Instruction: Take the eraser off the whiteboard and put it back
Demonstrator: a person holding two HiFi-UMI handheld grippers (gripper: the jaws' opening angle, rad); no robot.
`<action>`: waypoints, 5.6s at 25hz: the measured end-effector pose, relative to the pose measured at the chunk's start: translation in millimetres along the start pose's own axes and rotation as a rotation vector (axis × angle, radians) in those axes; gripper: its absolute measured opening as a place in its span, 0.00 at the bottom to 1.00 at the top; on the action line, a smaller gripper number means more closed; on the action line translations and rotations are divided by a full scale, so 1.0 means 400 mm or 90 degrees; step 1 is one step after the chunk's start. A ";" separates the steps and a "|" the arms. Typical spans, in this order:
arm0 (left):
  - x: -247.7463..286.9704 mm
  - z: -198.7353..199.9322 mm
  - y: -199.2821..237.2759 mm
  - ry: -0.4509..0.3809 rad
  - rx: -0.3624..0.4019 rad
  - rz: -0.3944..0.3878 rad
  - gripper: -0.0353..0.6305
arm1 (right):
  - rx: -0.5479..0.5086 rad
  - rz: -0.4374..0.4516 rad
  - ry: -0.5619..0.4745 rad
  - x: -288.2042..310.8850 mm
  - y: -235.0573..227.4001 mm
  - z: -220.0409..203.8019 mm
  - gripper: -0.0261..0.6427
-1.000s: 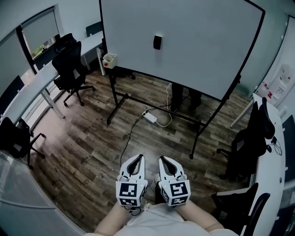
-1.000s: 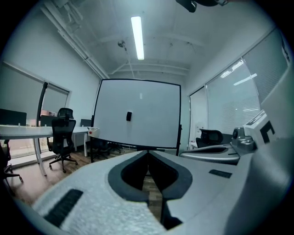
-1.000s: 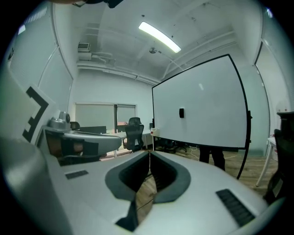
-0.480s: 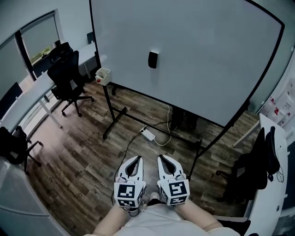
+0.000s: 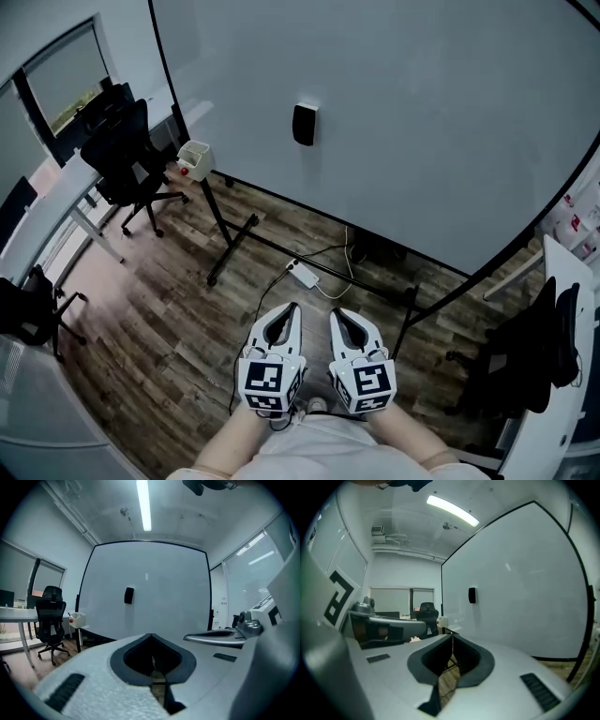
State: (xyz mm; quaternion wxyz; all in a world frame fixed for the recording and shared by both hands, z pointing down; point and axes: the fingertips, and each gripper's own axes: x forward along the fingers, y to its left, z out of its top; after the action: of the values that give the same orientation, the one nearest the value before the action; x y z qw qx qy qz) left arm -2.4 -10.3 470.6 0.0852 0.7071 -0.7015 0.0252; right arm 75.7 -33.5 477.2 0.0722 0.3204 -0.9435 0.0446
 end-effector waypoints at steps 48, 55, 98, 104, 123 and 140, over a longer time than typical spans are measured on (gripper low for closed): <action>0.794 0.398 0.309 -0.088 0.045 -0.182 0.45 | 0.039 -0.273 -0.015 0.586 -0.359 0.203 0.08; 0.863 0.403 0.316 -0.063 0.070 -0.160 0.47 | 0.033 -0.285 0.003 0.581 -0.386 0.197 0.08; 0.711 0.182 0.365 0.019 0.102 -0.227 0.44 | 0.061 -0.341 -0.014 0.588 -0.339 0.175 0.08; 0.696 0.191 0.379 0.017 0.080 -0.228 0.44 | 0.055 -0.346 -0.017 0.585 -0.328 0.186 0.08; 0.681 0.191 0.386 0.029 0.064 -0.216 0.44 | 0.047 -0.347 -0.025 0.587 -0.303 0.186 0.08; 0.802 0.336 0.377 -0.034 0.088 -0.187 0.44 | 0.049 -0.350 -0.026 0.585 -0.353 0.186 0.08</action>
State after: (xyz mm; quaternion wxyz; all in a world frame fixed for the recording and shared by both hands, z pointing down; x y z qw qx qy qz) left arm -159.4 -348.4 400.8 0.0200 0.8068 -0.5891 0.0419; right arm -29.4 -294.8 447.7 0.0506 0.5679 -0.8198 0.0529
